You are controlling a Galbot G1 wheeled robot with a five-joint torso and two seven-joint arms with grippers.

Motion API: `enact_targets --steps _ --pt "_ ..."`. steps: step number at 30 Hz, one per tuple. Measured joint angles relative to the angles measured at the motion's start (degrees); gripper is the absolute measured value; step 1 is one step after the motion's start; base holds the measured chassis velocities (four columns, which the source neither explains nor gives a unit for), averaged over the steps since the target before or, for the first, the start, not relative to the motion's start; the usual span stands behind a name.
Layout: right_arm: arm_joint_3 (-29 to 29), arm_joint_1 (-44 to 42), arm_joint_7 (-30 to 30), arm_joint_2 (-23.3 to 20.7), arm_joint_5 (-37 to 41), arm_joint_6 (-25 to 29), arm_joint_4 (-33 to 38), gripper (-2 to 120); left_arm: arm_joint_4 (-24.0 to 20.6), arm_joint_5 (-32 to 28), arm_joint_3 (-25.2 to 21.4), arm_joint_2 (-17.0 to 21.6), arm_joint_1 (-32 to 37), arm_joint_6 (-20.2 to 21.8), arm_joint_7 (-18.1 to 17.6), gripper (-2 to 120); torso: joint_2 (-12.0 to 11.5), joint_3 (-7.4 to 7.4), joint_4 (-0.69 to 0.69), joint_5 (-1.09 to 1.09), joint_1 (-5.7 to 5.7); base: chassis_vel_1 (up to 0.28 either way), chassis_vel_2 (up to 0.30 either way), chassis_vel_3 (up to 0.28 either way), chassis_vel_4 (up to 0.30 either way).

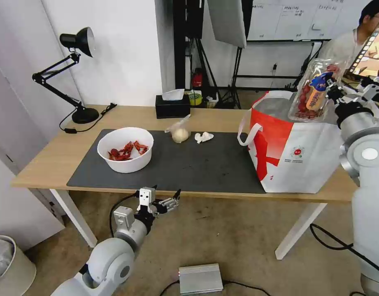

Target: Pick up the trash from the table and place it into the takeout bag.

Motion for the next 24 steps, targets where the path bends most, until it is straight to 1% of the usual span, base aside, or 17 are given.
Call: enact_targets --steps 2,3,4,6,7,9,10,11,13,14,16,17,18,21,22,24 --pt "0.23 -0.29 0.37 0.08 0.65 -0.21 0.33 7 -0.08 0.0 -0.03 0.03 0.07 0.0 0.0 100 0.0 0.0 0.0 0.0 0.0 0.0 0.0 0.0 0.0" --pt "0.41 -0.37 0.69 0.09 1.46 -0.57 0.55 14 -0.1 -0.01 -0.04 0.05 0.11 0.0 0.0 100 0.0 0.0 0.0 0.0 0.0 0.0 0.0 0.0 0.0" --pt "0.41 -0.37 0.69 0.09 1.46 -0.57 0.55 14 -0.1 -0.01 -0.04 0.05 0.11 0.0 0.0 100 0.0 0.0 0.0 0.0 0.0 0.0 0.0 0.0 0.0" --pt "0.54 -0.42 1.08 0.05 2.1 -0.99 0.82 25 -0.17 -0.01 -0.05 0.07 0.12 0.0 0.0 100 0.0 0.0 0.0 0.0 0.0 0.0 0.0 0.0 0.0" --pt "0.54 -0.42 1.08 0.05 2.1 -0.99 0.82 25 -0.17 -0.01 -0.05 0.07 0.12 0.0 0.0 100 0.0 0.0 0.0 0.0 0.0 0.0 0.0 0.0 0.0" --pt "0.56 -0.42 1.27 -0.04 2.29 -1.13 0.96 31 -0.24 -0.02 -0.06 0.08 0.12 0.0 0.0 100 0.0 0.0 0.0 0.0 0.0 0.0 0.0 0.0 0.0" --pt "0.56 -0.43 1.31 -0.11 2.39 -1.21 1.06 38 -0.31 -0.03 -0.07 0.1 0.12 0.0 -0.02 100 0.0 0.0 0.0 0.0 0.0 0.0 0.0 0.0 0.0" --pt "0.56 -0.43 1.31 -0.11 2.39 -1.21 1.06 38 -0.31 -0.03 -0.07 0.1 0.12 0.0 -0.02 100 0.0 0.0 0.0 0.0 0.0 0.0 0.0 0.0 0.0" --pt "0.56 -0.5 1.36 -0.23 2.62 -1.28 1.14 50 -0.35 -0.03 -0.1 0.17 0.1 0.0 -0.04 100 0.0 0.0 0.0 0.0 0.0 0.0 0.0 0.0 0.0" --pt "0.56 -0.5 1.36 -0.23 2.62 -1.28 1.14 50 -0.35 -0.03 -0.1 0.17 0.1 0.0 -0.04 100 0.0 0.0 0.0 0.0 0.0 0.0 0.0 0.0 0.0" --pt "0.56 -0.59 1.38 -0.3 2.81 -1.33 1.23 58 -0.39 -0.1 -0.14 0.18 0.04 0.0 -0.06 100 0.0 0.0 0.0 0.0 0.0 0.0 0.0 0.0 0.0" --pt "0.56 -0.64 1.39 -0.36 3.01 -1.36 1.24 65 -0.47 -0.16 -0.18 0.18 0.0 0.01 -0.07 100 0.0 0.0 0.0 0.0 0.0 0.0 0.0 0.0 0.0" --pt "0.56 -0.64 1.39 -0.36 3.01 -1.36 1.24 65 -0.47 -0.16 -0.18 0.18 0.0 0.01 -0.07 100 0.0 0.0 0.0 0.0 0.0 0.0 0.0 0.0 0.0" --pt "0.55 -0.7 1.38 -0.43 3.24 -1.53 1.29 78 -0.54 -0.21 -0.22 0.18 -0.04 0.03 -0.08 100 0.0 0.0 0.0 0.0 0.0 0.0 0.0 0.0 0.0" --pt "0.55 -0.7 1.38 -0.43 3.24 -1.53 1.29 78 -0.54 -0.21 -0.22 0.18 -0.04 0.03 -0.08 100 0.0 0.0 0.0 0.0 0.0 0.0 0.0 0.0 0.0" --pt "0.45 -0.87 1.19 -0.38 3.25 -1.66 1.43 89 -0.59 -0.23 -0.23 0.18 -0.04 0.04 -0.09 100 0.0 0.0 0.0 0.0 0.0 0.0 0.0 0.0 0.0"
